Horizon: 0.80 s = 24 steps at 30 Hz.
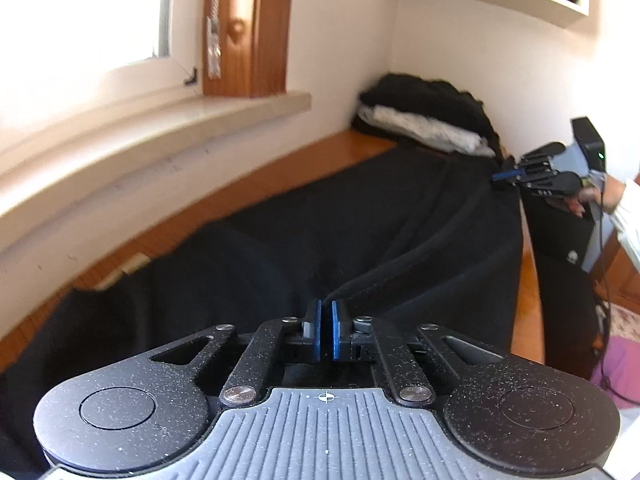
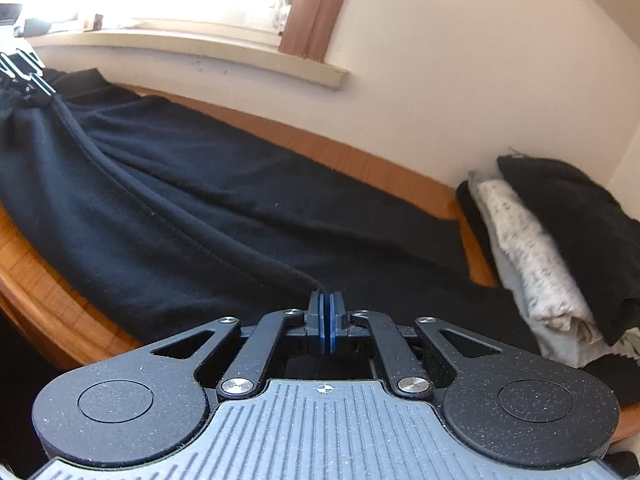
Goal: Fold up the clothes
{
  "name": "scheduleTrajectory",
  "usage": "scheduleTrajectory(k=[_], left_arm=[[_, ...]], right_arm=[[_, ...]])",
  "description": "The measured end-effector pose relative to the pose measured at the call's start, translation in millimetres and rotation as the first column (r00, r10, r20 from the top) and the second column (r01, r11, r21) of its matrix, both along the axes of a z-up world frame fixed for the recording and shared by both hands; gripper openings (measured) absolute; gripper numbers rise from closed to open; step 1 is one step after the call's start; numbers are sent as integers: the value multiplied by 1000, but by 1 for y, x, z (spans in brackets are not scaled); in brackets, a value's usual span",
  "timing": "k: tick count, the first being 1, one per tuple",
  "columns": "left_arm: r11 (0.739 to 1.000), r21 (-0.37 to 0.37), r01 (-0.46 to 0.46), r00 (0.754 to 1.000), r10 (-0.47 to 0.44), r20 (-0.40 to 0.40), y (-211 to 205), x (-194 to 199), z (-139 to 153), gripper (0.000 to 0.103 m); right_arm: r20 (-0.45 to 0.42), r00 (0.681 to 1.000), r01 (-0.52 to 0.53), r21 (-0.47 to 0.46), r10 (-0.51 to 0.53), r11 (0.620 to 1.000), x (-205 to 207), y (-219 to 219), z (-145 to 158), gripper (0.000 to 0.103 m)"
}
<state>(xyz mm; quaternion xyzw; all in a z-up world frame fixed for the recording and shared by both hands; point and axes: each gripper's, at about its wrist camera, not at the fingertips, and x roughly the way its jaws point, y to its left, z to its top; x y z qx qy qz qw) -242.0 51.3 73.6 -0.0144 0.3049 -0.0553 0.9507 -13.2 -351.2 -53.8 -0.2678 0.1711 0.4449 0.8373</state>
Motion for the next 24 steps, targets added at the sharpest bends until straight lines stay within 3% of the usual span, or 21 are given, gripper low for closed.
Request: scheduleTrajectory(k=[6, 10, 12, 14, 16, 18, 19, 21, 24], left_arm=[[994, 45, -104, 988, 98, 116, 13, 13, 26, 5], [963, 93, -252, 953, 230, 198, 39, 36, 38, 5], [943, 95, -320, 932, 295, 212, 54, 50, 37, 5], [941, 85, -327, 936, 310, 170, 60, 62, 28, 6], [947, 77, -313, 945, 301, 130, 61, 71, 18, 7], [959, 64, -276, 956, 267, 119, 57, 68, 10, 29], [962, 57, -266, 959, 258, 119, 56, 66, 6, 34], [970, 36, -241, 965, 236, 112, 55, 62, -2, 40], [980, -11, -198, 975, 198, 96, 59, 59, -14, 40]], right_arm=[[101, 995, 23, 31, -26, 999, 8, 18, 29, 3], [189, 980, 48, 48, -56, 998, 36, 60, 60, 3], [228, 969, 87, 68, -100, 994, 53, 90, 70, 3], [247, 955, 147, 82, -163, 986, 71, 124, 75, 10], [203, 950, 228, 61, -236, 972, 89, 152, 70, 19], [142, 968, 204, 45, -208, 978, 93, 162, 62, 42], [135, 972, 186, 45, -191, 981, 90, 161, 57, 52], [121, 976, 179, 48, -183, 983, 88, 152, 47, 53], [-15, 985, 172, 79, -172, 982, 93, 127, 31, 55]])
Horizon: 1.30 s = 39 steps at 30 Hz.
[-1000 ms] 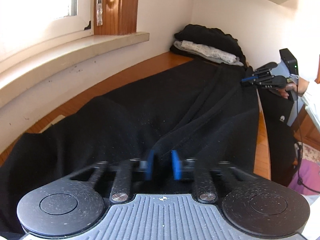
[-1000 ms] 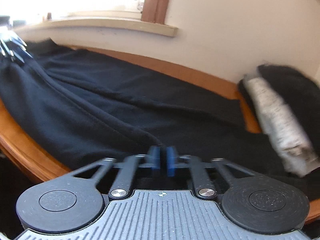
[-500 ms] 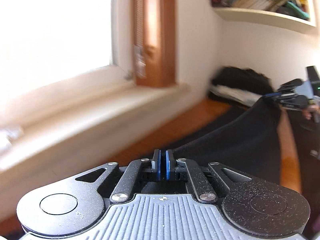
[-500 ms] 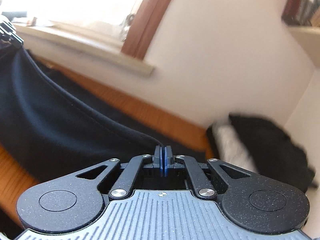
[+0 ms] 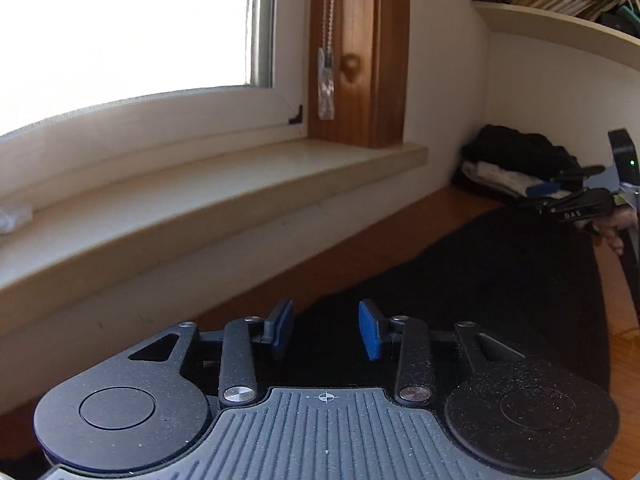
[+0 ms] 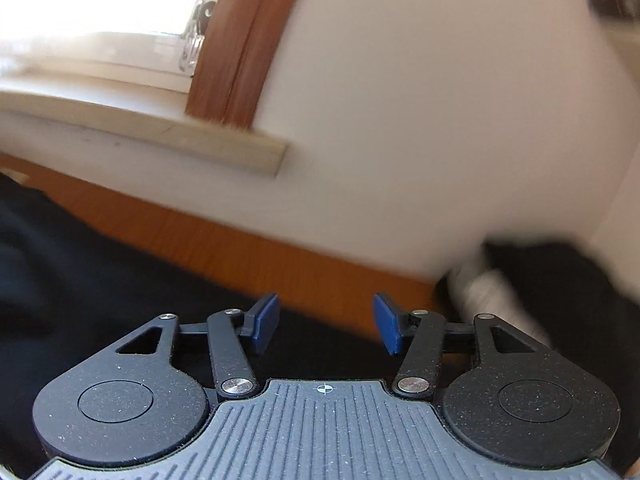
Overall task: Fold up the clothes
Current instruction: 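Release the cloth and press the trousers flat with both open tools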
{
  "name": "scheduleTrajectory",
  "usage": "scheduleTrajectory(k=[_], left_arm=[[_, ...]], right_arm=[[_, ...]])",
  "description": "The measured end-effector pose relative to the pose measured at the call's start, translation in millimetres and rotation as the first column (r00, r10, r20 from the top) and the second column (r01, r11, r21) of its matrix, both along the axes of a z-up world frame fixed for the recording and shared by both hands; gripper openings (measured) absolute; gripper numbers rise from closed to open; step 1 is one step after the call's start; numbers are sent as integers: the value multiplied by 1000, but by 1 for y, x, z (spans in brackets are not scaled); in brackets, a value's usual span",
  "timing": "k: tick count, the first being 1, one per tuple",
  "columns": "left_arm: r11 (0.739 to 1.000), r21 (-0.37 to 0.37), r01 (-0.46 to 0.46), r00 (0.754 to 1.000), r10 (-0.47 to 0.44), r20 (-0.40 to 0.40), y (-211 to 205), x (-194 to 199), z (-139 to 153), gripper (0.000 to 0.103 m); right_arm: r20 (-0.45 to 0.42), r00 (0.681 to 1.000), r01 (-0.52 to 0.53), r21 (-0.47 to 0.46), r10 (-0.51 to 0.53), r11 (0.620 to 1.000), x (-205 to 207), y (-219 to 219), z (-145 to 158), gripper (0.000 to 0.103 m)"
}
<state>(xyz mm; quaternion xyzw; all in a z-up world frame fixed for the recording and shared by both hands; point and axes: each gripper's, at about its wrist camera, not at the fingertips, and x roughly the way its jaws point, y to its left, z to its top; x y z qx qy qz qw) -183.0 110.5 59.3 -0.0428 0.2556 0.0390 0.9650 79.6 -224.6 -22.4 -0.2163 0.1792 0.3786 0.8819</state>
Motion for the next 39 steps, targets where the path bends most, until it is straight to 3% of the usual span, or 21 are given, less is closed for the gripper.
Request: scheduleTrajectory(k=[1, 2, 3, 4, 8, 14, 17, 27, 39], left_arm=[[999, -29, 24, 1000, -24, -3, 4, 0, -4, 40], [999, -38, 37, 999, -37, -2, 5, 0, -6, 50], [999, -34, 40, 999, -40, 2, 4, 0, -8, 67], [999, -31, 44, 999, -44, 5, 4, 0, -10, 74], [998, -15, 65, 998, -65, -6, 0, 1, -18, 79], [994, 44, 96, 995, -95, -20, -10, 1, -29, 103], [993, 66, 100, 995, -98, -34, -14, 1, -32, 103], [990, 77, 115, 989, -107, -98, -17, 8, -38, 103], [990, 80, 118, 989, -110, -101, -17, 8, -41, 103]], right_arm=[[-52, 999, -2, 23, 3, 1000, 2, -9, -6, 60], [-93, 996, -2, 41, 6, 999, 4, -15, -11, 67], [-135, 991, -2, 60, 10, 998, 6, -22, -16, 70], [-166, 986, 1, 73, 11, 997, 7, -27, -21, 75], [-223, 975, 27, 87, -7, 996, 14, -31, -34, 81], [-259, 966, 47, 71, -27, 996, 14, -27, -41, 97], [-285, 958, 59, 69, -37, 996, 19, -27, -44, 103], [-281, 959, 58, 63, -38, 996, 20, -26, -43, 103], [-284, 958, 57, 62, -37, 996, 21, -25, -43, 103]])
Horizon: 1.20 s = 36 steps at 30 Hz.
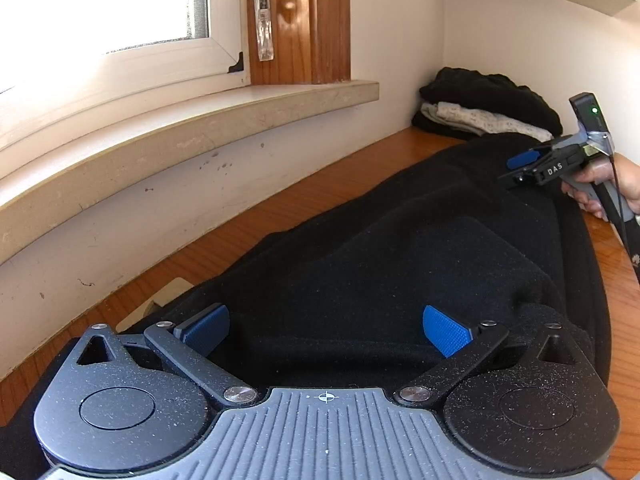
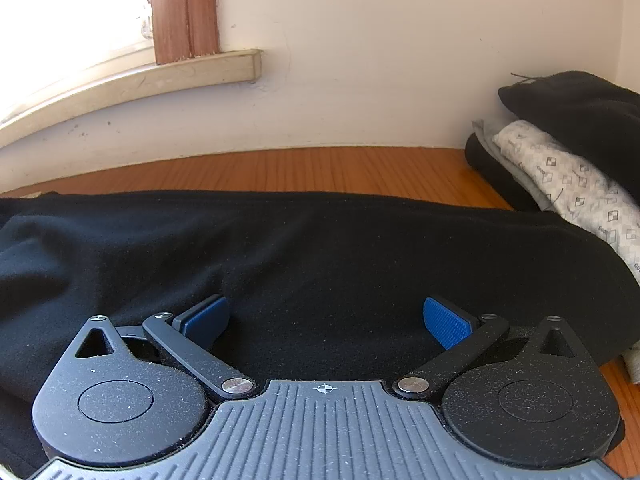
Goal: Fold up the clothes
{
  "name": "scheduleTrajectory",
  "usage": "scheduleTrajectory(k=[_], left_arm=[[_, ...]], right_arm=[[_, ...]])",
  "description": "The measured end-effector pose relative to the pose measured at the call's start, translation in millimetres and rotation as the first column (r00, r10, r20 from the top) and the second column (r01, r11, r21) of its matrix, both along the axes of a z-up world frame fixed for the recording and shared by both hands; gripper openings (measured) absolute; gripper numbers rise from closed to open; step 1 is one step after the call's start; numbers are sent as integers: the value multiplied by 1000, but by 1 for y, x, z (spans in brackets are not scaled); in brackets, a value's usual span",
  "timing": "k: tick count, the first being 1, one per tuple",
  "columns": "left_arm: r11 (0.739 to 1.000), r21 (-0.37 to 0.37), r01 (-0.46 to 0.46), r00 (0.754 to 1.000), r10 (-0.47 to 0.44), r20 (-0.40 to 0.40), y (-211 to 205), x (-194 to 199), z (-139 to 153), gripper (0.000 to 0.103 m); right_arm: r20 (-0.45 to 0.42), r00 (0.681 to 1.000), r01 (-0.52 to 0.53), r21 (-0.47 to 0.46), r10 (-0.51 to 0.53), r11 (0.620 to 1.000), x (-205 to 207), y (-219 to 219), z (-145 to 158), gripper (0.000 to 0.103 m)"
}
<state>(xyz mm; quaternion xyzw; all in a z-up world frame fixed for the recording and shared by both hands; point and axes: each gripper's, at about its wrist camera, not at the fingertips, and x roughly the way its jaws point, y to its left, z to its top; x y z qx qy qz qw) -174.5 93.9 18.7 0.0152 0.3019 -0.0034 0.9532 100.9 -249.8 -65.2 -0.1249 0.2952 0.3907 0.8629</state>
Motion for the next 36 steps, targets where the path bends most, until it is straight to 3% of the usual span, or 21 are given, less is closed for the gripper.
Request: scheduleTrajectory(k=[5, 8, 12, 15, 18, 22, 25, 26, 28, 29, 32, 36], left_arm=[[1000, -14, 2, 1000, -2, -6, 2, 1, 0, 103], [1000, -26, 2, 1000, -3, -12, 3, 2, 0, 103], [1000, -26, 4, 1000, -5, -16, 3, 2, 0, 103], [1000, -25, 5, 1000, -5, -18, 3, 2, 0, 103], [1000, -24, 4, 1000, -5, -16, 3, 2, 0, 103], [1000, -21, 9, 999, -8, 34, 1, -6, 4, 103], [998, -47, 45, 992, -39, 120, -3, -20, 15, 103], [996, -69, 65, 989, -55, 140, -6, -24, 20, 103], [988, -111, 106, 980, -85, 180, -13, -31, 29, 103], [985, -119, 124, 976, -100, 192, -17, -33, 32, 103], [980, -114, 162, 969, -137, 207, -32, -37, 36, 103], [982, -83, 169, 971, -151, 187, -41, -36, 32, 103]], right_arm=[[-7, 1000, 0, 12, 0, 1000, 0, -2, 1, 103], [9, 1000, 11, 47, -12, 999, -1, -25, 6, 103], [41, 983, 174, 127, -180, 977, 10, -96, 16, 103], [-30, 954, 297, 176, -297, 938, 28, -142, 13, 103], [-104, 939, 342, 217, -326, 914, 41, -163, 7, 99], [-165, 942, 324, 235, -291, 916, 53, -154, -1, 73], [-140, 941, 329, 174, -308, 928, 58, -134, -6, 53], [-131, 943, 326, 173, -306, 929, 59, -129, -6, 39], [-105, 948, 314, 187, -299, 931, 57, -121, -3, 23], [-85, 952, 306, 197, -295, 932, 55, -117, 2, 8], [-32, 966, 257, 238, -257, 936, 43, -103, 22, 7], [47, 990, 116, 256, -132, 960, 17, -60, 56, 6]])
